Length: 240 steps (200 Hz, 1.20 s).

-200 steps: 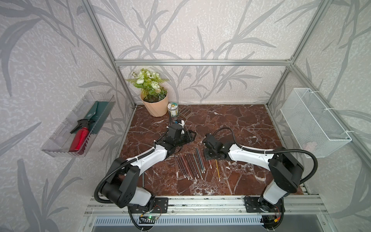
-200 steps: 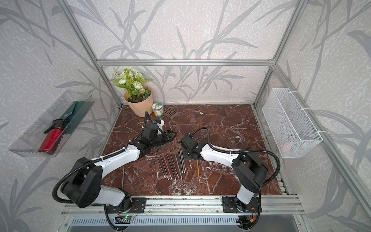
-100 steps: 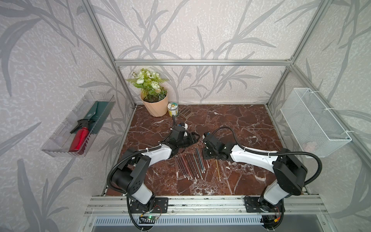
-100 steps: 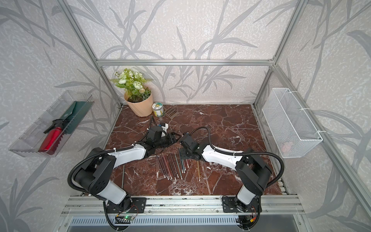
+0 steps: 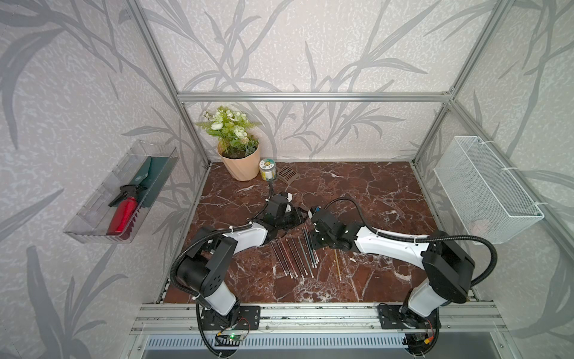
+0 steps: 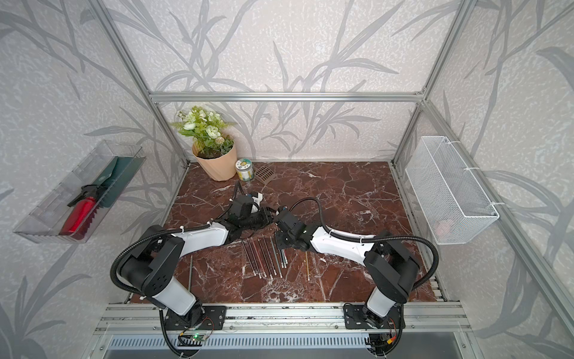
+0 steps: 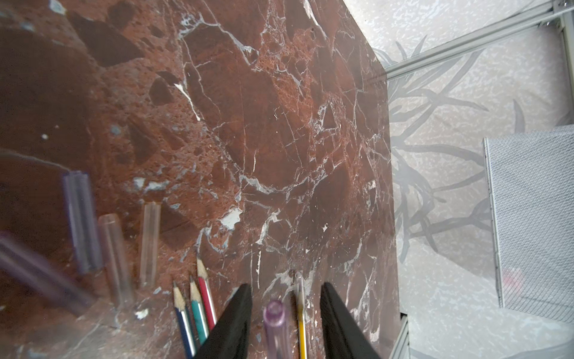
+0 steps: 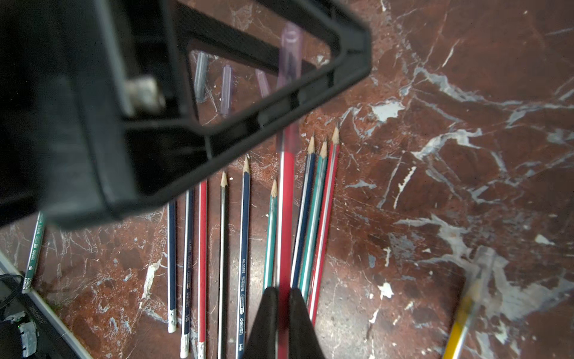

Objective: Remove the protective cover of the pencils
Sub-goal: Pick up the pencil from the center of the board, then remove the protective sleeve from the pencil.

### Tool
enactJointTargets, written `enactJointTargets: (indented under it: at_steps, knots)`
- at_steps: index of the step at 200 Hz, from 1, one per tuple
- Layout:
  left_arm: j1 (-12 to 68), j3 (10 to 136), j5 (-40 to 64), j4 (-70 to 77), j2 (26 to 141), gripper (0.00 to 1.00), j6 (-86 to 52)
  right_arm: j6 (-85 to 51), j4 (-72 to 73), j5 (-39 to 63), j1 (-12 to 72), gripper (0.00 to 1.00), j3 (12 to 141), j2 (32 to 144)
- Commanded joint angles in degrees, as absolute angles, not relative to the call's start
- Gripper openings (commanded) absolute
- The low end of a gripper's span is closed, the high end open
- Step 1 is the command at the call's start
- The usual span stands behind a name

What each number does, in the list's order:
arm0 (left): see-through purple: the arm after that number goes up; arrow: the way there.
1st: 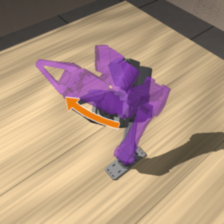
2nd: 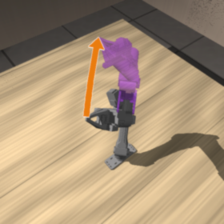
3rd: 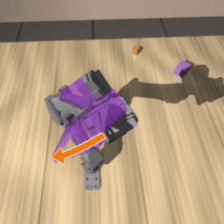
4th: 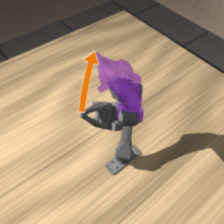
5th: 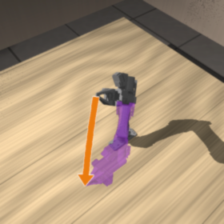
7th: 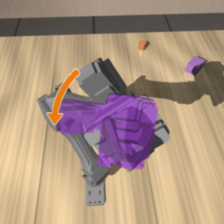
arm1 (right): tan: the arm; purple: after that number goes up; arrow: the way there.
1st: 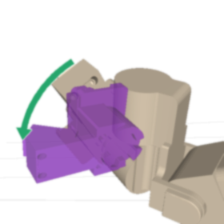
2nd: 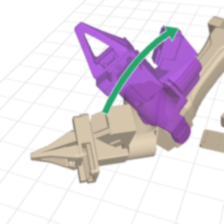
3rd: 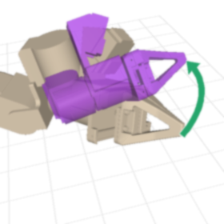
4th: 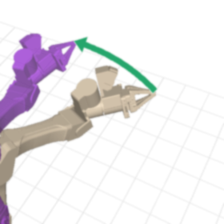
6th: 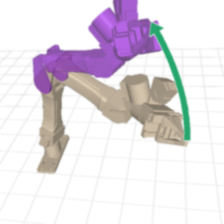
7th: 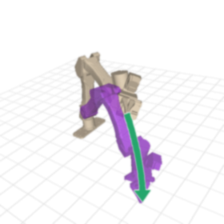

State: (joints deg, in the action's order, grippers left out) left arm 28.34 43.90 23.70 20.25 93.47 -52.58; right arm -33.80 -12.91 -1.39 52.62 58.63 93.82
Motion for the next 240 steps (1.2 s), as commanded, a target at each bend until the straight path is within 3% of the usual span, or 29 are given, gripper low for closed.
enactJointTargets:
  at_steps: [1, 44, 62, 110, 158, 169, 207, 240]
  knots:
    - [28.47, 45.68, 23.73, 20.79, 93.54, 0.3, -52.74, -33.33, -11.6, -0.97, 53.07, 0.0, 58.36, 93.43]
    - [28.46, 45.88, 23.51, 19.86, 93.17, 0.13, -52.56, -33.41, -11.15, -0.7, 53.26, 0.0, 58.27, 93.52]
    - [28.48, 46.01, 23.38, 19.5, 92.99, 0.11, -52.56, -33.49, -11.06, -0.7, 53.26, 0.0, 58.27, 93.6]
    - [28.38, 46.03, 23.07, 18.54, 92.04, 0.08, -52.47, -34.1, -10.9, -1.06, 53.35, 0.18, 58.78, 94.91]
    - [28.39, 45.96, 22.85, 18.04, 91.22, 0.07, -52.34, -34.16, -11.36, -0.97, 53.28, 0.27, 61.09, 97.35]
    - [28.38, 46.0, 22.9, 17.96, 91.14, 0.06, -52.24, -34.19, -11.61, -0.75, 53.35, 0.26, 61.67, 97.47]
    - [28.0, 46.23, 22.29, 16.48, 90.36, 0.04, -51.75, -34.05, -11.12, -0.77, 53.87, 0.04, 61.44, 97.43]
    - [27.07, 45.75, 21.76, 15.82, 88.96, 0.04, -51.55, -33.5, -10.21, -1.27, 55.45, 0.0, 60.82, 96.64]
